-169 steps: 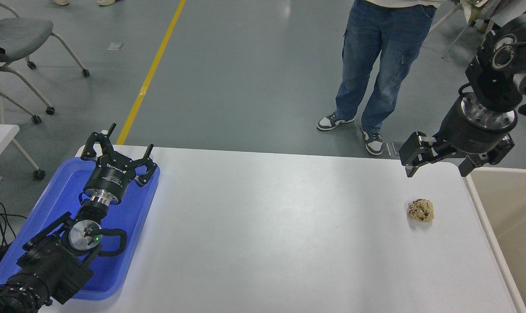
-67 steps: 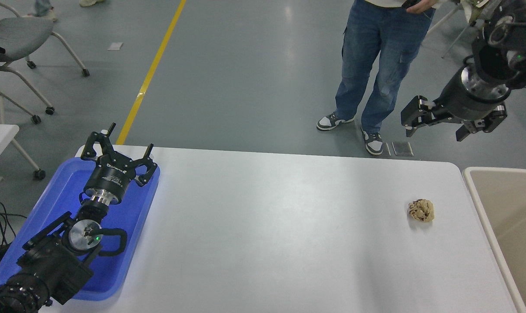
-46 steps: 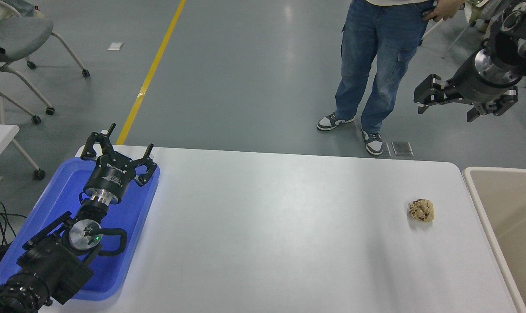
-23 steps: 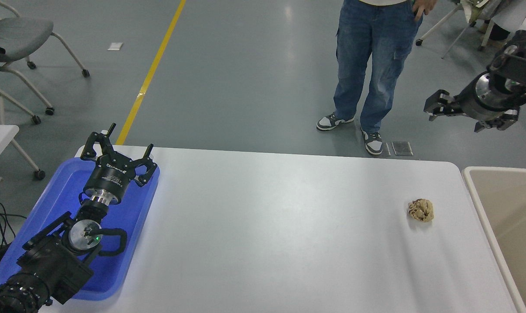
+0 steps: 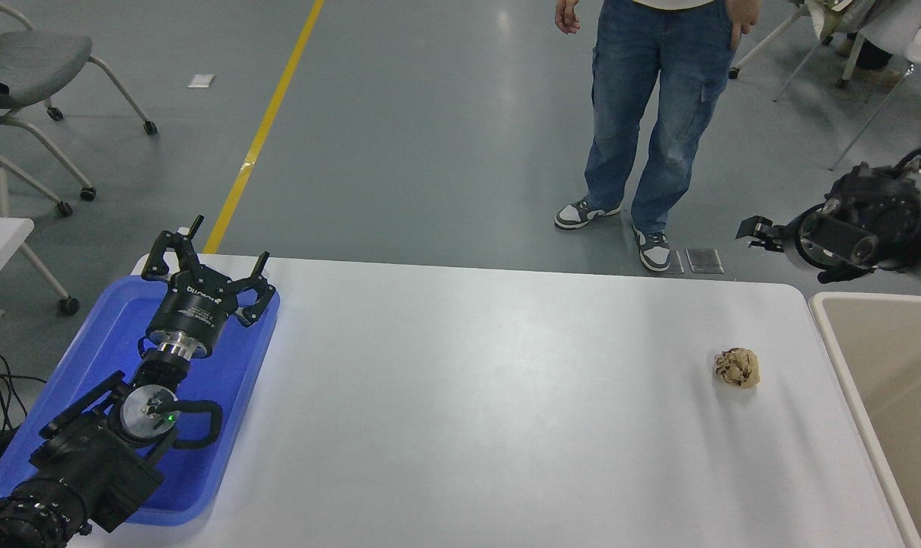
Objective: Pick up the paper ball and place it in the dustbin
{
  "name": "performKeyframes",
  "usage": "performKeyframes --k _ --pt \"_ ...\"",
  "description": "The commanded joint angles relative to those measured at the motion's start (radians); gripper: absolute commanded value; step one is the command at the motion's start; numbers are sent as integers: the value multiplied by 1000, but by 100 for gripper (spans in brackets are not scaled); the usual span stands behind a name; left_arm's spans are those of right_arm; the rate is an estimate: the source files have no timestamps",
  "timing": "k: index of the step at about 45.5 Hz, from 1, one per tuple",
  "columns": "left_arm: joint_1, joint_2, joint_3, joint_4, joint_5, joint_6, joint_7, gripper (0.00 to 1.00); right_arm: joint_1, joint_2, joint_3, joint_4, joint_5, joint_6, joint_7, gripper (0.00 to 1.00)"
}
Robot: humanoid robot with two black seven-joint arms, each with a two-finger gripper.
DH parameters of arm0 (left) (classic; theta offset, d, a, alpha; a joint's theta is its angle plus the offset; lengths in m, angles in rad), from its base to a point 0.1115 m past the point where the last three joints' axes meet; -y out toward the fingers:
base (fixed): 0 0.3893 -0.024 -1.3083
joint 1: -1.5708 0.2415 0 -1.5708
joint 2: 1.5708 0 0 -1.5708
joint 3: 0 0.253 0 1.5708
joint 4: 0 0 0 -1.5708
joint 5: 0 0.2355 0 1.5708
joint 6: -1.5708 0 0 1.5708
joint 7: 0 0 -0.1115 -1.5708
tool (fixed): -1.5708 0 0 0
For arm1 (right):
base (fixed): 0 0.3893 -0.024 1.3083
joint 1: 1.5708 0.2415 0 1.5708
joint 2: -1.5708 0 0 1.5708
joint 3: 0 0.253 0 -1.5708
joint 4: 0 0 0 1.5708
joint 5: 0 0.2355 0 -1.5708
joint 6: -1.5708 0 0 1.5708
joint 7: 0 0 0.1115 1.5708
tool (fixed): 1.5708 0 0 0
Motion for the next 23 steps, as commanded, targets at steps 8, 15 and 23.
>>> performKeyframes --k 8,15,23 --pt "0 0 0 0 0 0 0 100 -182 68 5 -75 -60 -155 67 100" --pt "0 0 0 0 0 0 0 100 -235 85 5 -104 -60 -178 67 100" --pt "0 0 0 0 0 0 0 100 -283 94 5 -128 -60 -193 69 100"
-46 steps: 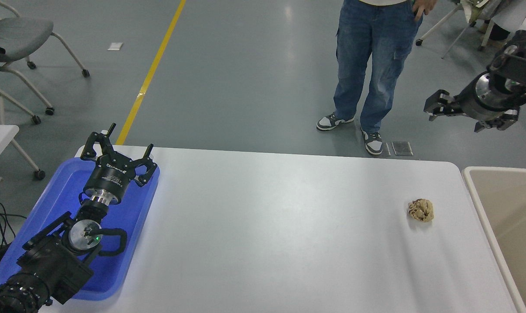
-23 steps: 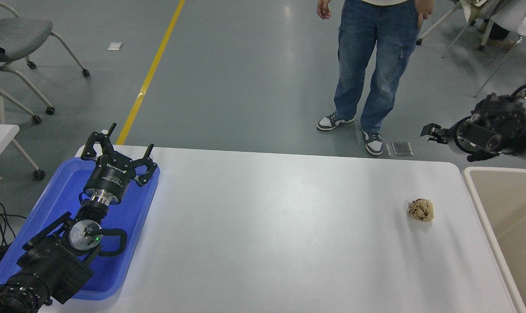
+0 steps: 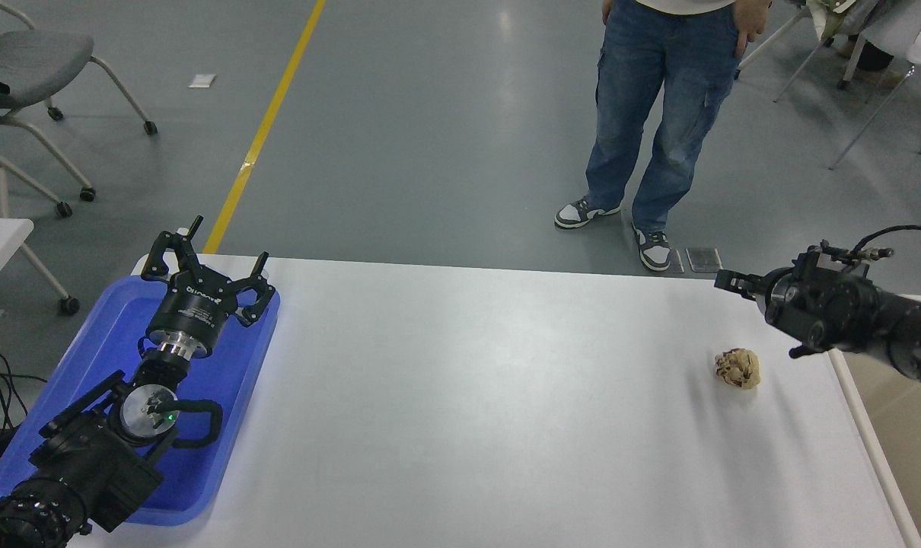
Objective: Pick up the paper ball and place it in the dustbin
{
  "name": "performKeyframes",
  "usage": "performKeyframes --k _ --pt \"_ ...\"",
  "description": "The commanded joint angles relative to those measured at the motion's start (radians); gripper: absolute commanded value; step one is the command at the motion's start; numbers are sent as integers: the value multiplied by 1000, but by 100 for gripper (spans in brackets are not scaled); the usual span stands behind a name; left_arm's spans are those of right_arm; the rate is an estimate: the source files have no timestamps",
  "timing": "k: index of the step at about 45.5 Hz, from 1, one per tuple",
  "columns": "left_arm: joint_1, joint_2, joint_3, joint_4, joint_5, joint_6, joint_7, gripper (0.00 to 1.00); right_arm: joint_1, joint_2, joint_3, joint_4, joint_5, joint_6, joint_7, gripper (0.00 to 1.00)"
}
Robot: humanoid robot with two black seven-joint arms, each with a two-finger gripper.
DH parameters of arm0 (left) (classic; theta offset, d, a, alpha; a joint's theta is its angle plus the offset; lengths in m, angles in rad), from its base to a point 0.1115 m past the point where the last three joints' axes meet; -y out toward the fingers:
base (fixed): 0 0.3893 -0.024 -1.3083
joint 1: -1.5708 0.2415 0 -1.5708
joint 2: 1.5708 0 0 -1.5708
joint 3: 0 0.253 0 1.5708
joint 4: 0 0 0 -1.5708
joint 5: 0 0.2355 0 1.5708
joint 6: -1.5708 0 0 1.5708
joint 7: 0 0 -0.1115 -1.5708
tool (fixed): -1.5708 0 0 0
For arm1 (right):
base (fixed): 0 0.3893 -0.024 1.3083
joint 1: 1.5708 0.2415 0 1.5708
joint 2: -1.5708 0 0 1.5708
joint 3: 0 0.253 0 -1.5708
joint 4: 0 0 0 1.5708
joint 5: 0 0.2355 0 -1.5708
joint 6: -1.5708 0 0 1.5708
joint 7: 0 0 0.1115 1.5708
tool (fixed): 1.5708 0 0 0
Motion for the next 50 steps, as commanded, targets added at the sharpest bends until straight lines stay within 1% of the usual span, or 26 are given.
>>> performKeyframes --k 1,9,40,46,50 --pt "0 0 0 0 0 0 0 100 -80 21 0 -36 -6 -42 7 100" --pt "0 0 0 0 0 0 0 100 -100 25 2 -35 -6 -52 13 100" --pt "0 0 0 0 0 0 1 100 -153 41 68 -33 -5 -52 14 100" --pt "0 0 0 0 0 0 0 100 -158 41 68 -32 -5 -52 14 98" --pt "0 0 0 0 0 0 0 100 -158 41 68 -27 -5 -52 14 94"
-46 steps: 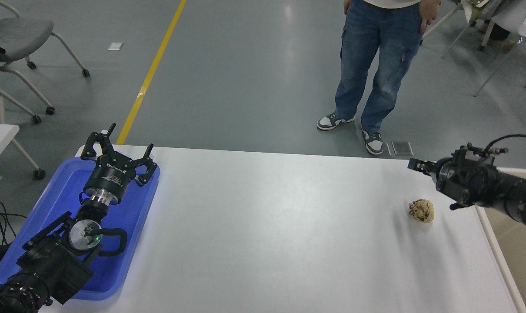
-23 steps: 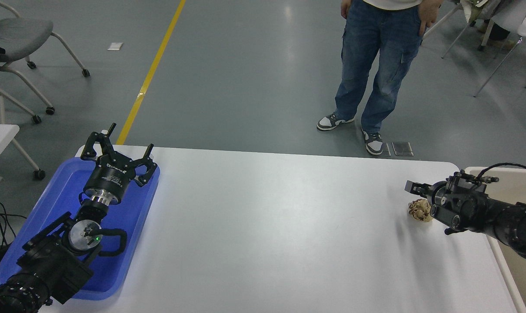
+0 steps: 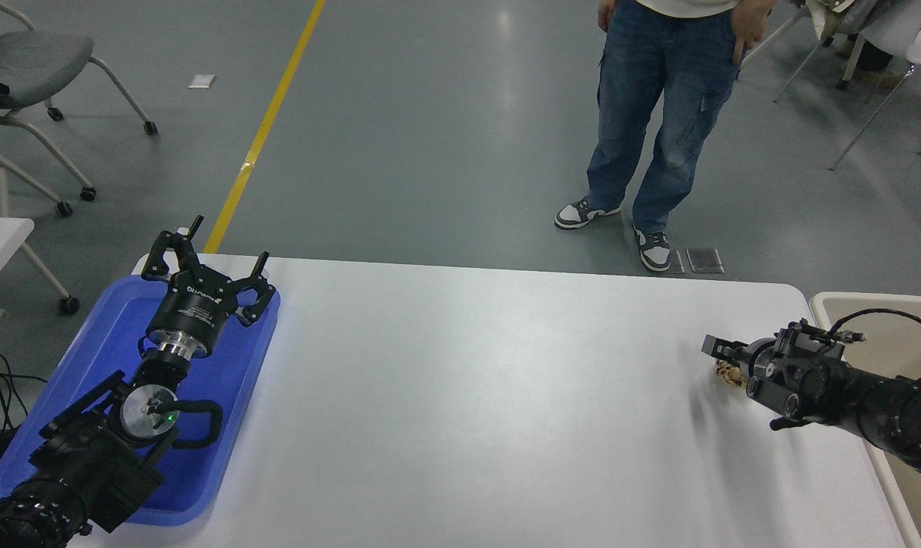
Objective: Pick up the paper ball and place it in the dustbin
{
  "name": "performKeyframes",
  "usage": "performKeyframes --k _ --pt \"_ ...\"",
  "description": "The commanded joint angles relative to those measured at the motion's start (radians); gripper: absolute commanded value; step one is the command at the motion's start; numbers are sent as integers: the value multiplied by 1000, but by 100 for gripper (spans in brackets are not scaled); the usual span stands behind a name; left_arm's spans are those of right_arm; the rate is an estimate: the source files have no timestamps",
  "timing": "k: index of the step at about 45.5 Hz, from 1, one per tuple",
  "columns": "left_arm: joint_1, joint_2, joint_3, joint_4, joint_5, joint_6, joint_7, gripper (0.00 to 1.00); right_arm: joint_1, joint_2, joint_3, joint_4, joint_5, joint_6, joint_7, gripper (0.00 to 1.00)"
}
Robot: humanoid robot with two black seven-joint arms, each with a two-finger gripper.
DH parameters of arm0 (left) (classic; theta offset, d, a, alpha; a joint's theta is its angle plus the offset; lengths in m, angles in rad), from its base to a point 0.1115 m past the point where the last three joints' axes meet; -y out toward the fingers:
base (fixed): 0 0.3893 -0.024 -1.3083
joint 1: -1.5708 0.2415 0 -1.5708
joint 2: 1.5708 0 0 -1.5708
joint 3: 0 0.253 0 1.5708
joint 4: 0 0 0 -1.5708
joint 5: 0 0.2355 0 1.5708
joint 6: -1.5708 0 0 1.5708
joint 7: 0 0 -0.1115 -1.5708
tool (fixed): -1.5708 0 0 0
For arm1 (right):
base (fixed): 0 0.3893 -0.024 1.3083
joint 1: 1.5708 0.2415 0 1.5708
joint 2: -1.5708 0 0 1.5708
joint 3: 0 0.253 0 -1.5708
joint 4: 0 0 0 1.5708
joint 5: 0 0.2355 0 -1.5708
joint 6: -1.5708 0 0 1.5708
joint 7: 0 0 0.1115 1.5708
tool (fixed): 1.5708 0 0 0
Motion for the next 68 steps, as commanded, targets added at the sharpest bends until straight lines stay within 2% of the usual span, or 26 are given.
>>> performKeyframes --k 1,5,12,20,21,32,39,46,55,68 --pt "0 0 0 0 0 0 0 100 -8 1 6 7 0 0 0 91" --pt "0 0 0 0 0 0 0 100 -8 2 6 11 0 3 0 77" --pt "0 0 0 0 0 0 0 100 -8 7 6 14 0 7 2 38" --pt "0 0 0 0 0 0 0 100 -6 10 6 16 0 12 2 2" --pt "0 0 -1 0 0 0 0 100 -5 10 6 16 0 13 0 0" --pt "0 0 0 0 0 0 0 100 50 -9 5 59 -2 20 0 0" --pt "0 0 0 0 0 0 0 100 156 -105 -12 177 -8 29 -1 0" --pt "0 0 0 0 0 0 0 100 273 -197 -32 293 -69 69 -9 0" --pt "0 0 0 0 0 0 0 100 463 -332 -94 427 -81 204 -11 0" --pt "0 0 0 0 0 0 0 100 790 -423 -265 530 -75 450 -12 0"
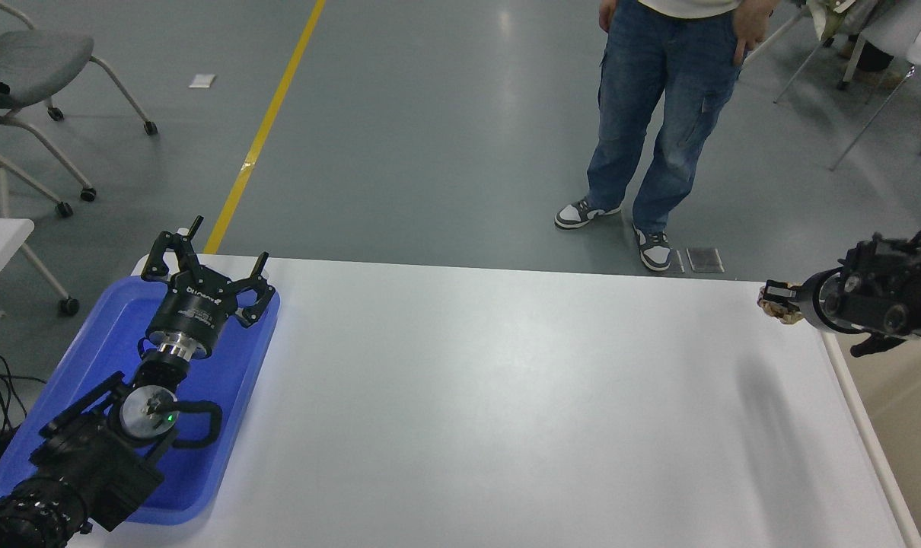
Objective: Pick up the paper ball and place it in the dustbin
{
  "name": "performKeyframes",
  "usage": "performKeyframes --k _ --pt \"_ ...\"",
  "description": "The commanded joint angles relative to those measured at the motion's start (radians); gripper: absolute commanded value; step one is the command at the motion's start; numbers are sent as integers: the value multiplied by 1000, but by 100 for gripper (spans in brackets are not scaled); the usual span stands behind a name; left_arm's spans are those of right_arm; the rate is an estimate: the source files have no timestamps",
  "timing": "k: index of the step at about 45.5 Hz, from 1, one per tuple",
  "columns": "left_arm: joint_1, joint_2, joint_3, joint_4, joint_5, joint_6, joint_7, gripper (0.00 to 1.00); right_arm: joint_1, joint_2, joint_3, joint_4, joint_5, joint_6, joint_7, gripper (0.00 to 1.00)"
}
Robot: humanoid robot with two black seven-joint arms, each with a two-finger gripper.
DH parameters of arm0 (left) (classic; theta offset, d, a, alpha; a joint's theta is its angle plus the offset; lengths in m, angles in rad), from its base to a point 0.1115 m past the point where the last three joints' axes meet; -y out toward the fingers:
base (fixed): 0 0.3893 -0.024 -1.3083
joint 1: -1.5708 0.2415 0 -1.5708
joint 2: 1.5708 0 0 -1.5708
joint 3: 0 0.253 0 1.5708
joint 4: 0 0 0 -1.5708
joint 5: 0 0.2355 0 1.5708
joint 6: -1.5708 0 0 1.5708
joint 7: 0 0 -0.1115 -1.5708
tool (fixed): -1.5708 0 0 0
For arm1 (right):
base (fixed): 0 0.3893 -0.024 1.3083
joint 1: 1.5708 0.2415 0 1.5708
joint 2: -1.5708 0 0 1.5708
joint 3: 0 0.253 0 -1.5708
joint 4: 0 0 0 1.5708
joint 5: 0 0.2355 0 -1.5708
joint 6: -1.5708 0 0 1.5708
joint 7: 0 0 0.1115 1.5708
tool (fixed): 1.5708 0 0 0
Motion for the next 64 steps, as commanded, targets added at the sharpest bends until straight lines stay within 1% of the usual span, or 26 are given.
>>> performKeyframes --k 1,12,34,44,52,58,64 --pt "0 0 0 0 0 0 0 100 263 -108 -102 97 -8 207 -1 0" --pt "0 0 0 0 0 0 0 100 406 -155 -124 102 -40 323 -1 0" --pt "0 0 0 0 0 0 0 100 602 -197 -176 100 -63 436 -1 0" --pt "0 0 0 0 0 0 0 100 599 -201 -176 99 -69 435 -1 0" --pt "0 0 0 0 0 0 0 100 550 -201 -174 64 -77 404 -1 0" --pt "0 0 0 0 0 0 0 100 417 -203 -167 -48 -71 320 -1 0" --pt "0 0 0 0 0 0 0 100 245 -203 -153 -221 -54 254 -1 0"
